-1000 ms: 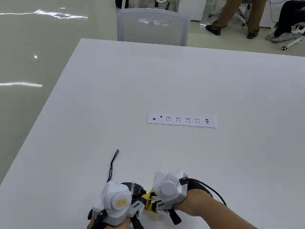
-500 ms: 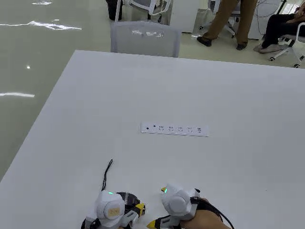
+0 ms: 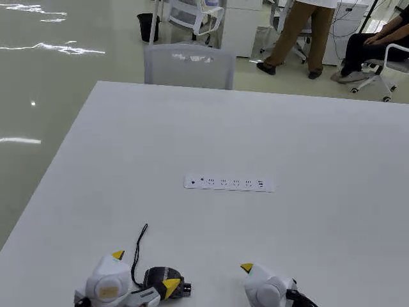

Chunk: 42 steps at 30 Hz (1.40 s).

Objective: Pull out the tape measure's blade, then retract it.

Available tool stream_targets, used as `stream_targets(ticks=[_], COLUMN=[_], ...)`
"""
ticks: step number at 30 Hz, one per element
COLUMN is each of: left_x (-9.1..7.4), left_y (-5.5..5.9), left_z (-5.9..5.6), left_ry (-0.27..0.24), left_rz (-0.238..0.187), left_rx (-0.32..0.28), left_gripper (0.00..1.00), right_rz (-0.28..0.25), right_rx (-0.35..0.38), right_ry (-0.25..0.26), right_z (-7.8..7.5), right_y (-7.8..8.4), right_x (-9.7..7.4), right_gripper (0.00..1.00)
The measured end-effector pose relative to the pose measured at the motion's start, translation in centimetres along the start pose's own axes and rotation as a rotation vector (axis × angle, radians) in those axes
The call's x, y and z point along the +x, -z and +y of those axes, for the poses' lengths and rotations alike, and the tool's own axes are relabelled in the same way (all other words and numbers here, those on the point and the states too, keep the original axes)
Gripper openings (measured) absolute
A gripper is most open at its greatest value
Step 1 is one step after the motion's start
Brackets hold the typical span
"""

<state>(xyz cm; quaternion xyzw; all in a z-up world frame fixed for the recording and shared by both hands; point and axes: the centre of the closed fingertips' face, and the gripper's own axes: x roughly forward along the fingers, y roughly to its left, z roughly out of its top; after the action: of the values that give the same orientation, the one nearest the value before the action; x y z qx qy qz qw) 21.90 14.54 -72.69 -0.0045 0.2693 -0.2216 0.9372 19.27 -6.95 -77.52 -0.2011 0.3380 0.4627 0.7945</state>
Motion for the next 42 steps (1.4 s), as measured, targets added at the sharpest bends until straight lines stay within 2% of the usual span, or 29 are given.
stream_targets(ticks=[1, 3, 4, 5, 6, 7, 9, 11, 12, 13, 15, 17, 18, 19, 21, 23, 27, 29, 30, 34, 35, 37, 40, 42], left_x=[-0.5, -2.0, -2.6, -3.5, -4.0, -4.5, -6.1, -7.4, -7.8, -8.5, -9.6, -10.6, -11.3, -11.6, -12.6, -13.4, -15.0, -15.7, -16.0, -17.5, -17.7, -17.8, -18.1, -18.4], left_y=[0.1, 0.1, 0.2, -0.2, -0.9, -0.8, -0.4, 0.0, 0.3, 1.0, 1.6, 1.7, 2.0, 2.2, 2.8, 3.3, 3.4, 3.8, 4.1, 3.5, 3.4, 3.7, 3.2, 2.6], left_z=[0.2, 0.8, 0.7, 1.0, 1.9, 2.1, 1.8, 1.4, 2.2, 2.9, 2.9, 2.9, 2.1, 2.0, 2.7, 2.7, 1.6, 1.8, 2.4, 2.2, 2.1, 2.7, 2.9, 2.7], left_ry=[0.017, 0.058, 0.077, 0.081, 0.061, 0.063, 0.094, 0.108, 0.111, 0.110, 0.114, 0.119, 0.118, 0.118, 0.102, 0.099, 0.096, 0.095, 0.093, 0.095, 0.097, 0.094, 0.078, 0.068], left_rz=[0.005, -0.023, -0.017, -0.050, -0.113, -0.119, -0.123, -0.120, -0.117, -0.102, -0.098, -0.125, -0.124, -0.120, -0.113, -0.106, -0.084, -0.070, -0.073, -0.100, -0.097, -0.091, -0.089, -0.097], left_rx=[0.002, -0.009, -0.010, 0.002, 0.045, 0.058, 0.009, -0.004, -0.004, 0.005, 0.009, 0.020, 0.028, 0.027, 0.047, 0.044, 0.098, 0.104, 0.099, 0.083, 0.078, 0.069, 0.055, 0.051], left_gripper=[0.99, 0.99, 0.99, 0.99, 0.99, 0.99, 0.99, 0.99, 0.99, 0.99, 0.99, 0.99, 0.99, 0.99, 0.99, 0.99, 0.99, 0.99, 0.99, 0.99, 0.99, 0.99, 0.99, 0.99], right_rz=[-0.001, -0.017, -0.024, -0.029, -0.036, -0.044, -0.053, -0.074, -0.090, -0.095, -0.094, -0.097, -0.103, -0.105, -0.114, -0.126, -0.145, -0.150, -0.149, -0.160, -0.158, -0.151, -0.147, -0.160], right_rx=[0.008, 0.035, 0.061, 0.080, 0.081, 0.084, 0.093, 0.120, 0.125, 0.129, 0.136, 0.144, 0.153, 0.166, 0.174, 0.178, 0.211, 0.222, 0.230, 0.239, 0.243, 0.255, 0.272, 0.259], right_ry=[0.009, 0.024, 0.029, 0.037, 0.035, 0.042, 0.060, 0.081, 0.090, 0.099, 0.118, 0.135, 0.149, 0.159, 0.185, 0.205, 0.241, 0.256, 0.262, 0.283, 0.291, 0.291, 0.298, 0.307], right_z=[0.0, 0.1, 0.3, 0.1, 0.2, 0.3, 0.3, 0.2, 0.2, 0.6, 1.0, 1.2, 1.3, 1.1, 1.3, 1.3, 1.3, 1.5, 1.5, 2.1, 2.0, 2.0, 1.9, 2.2], right_y=[0.2, 0.4, 0.5, 1.3, 1.7, 1.9, 2.7, 3.5, 3.6, 3.7, 4.3, 4.7, 5.0, 5.5, 5.7, 6.3, 7.8, 8.4, 8.8, 8.9, 9.4, 10.1, 11.3, 10.8], right_x=[-0.5, -1.8, -2.4, -2.5, -2.8, -3.2, -4.2, -5.2, -5.7, -6.8, -8.2, -9.3, -10.1, -10.4, -11.7, -12.7, -14.5, -15.4, -15.8, -17.2, -17.2, -17.2, -17.3, -17.9], right_gripper=[0.96, 0.97, 0.98, 1.00, 1.00, 1.00, 1.00, 1.00, 1.00, 1.00, 1.00, 1.00, 1.00, 1.00, 1.00, 1.00, 1.00, 1.00, 1.00, 1.00, 1.00, 1.00, 1.00, 1.00])
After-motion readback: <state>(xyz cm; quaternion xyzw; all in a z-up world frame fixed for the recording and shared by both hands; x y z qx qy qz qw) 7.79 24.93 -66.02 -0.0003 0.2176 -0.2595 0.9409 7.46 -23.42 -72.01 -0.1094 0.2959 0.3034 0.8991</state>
